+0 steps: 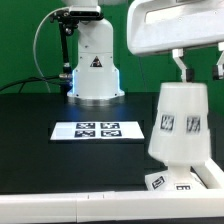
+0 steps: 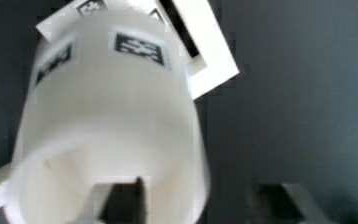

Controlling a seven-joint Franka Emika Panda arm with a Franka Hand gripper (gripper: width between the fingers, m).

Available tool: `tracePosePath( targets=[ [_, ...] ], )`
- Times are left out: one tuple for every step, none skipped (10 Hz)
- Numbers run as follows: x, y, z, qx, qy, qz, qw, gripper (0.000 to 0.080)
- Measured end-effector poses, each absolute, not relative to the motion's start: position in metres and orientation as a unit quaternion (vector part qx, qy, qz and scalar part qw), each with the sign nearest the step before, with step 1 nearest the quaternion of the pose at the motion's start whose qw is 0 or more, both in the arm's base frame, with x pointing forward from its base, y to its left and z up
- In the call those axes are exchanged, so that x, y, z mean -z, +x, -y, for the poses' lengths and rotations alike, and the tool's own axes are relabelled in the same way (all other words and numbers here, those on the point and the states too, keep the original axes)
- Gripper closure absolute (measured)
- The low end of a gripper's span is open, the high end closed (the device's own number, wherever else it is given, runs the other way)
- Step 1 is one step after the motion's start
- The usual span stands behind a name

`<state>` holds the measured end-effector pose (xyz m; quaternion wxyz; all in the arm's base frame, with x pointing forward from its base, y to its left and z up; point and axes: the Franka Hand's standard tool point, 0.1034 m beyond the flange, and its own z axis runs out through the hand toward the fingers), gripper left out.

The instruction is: Assemble lamp

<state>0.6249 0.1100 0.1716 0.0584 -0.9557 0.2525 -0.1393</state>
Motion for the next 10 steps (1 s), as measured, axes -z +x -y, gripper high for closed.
tracePosePath(
  targets=[
    [-0.173, 0.625, -0.108, 0.139, -0.957, -0.248, 0.058, 0.0341],
    [-0.183, 0.625, -0.102, 0.139, -0.959, -0.24, 0.062, 0.0205],
    [-0.193, 0.623, -0.094, 0.143, -0.96, -0.232, 0.066, 0.0133],
    [-0.2, 0.621, -0.087, 0.145, -0.96, -0.229, 0.07, 0.0133],
    [-0.201, 0.617, -0.082, 0.145, -0.961, -0.226, 0.069, 0.0106],
    [-0.195, 0.614, -0.071, 0.154, -0.963, -0.211, 0.064, 0.0102],
    [-0.184, 0.608, -0.059, 0.154, -0.963, -0.213, 0.06, 0.0102],
    [-0.179, 0.605, -0.057, 0.15, -0.964, -0.214, 0.057, 0.0102],
    [-0.18, 0.606, -0.059, 0.151, -0.964, -0.213, 0.058, 0.01],
    [-0.18, 0.606, -0.059, 0.151, -0.964, -0.213, 0.058, 0.01]
  ],
)
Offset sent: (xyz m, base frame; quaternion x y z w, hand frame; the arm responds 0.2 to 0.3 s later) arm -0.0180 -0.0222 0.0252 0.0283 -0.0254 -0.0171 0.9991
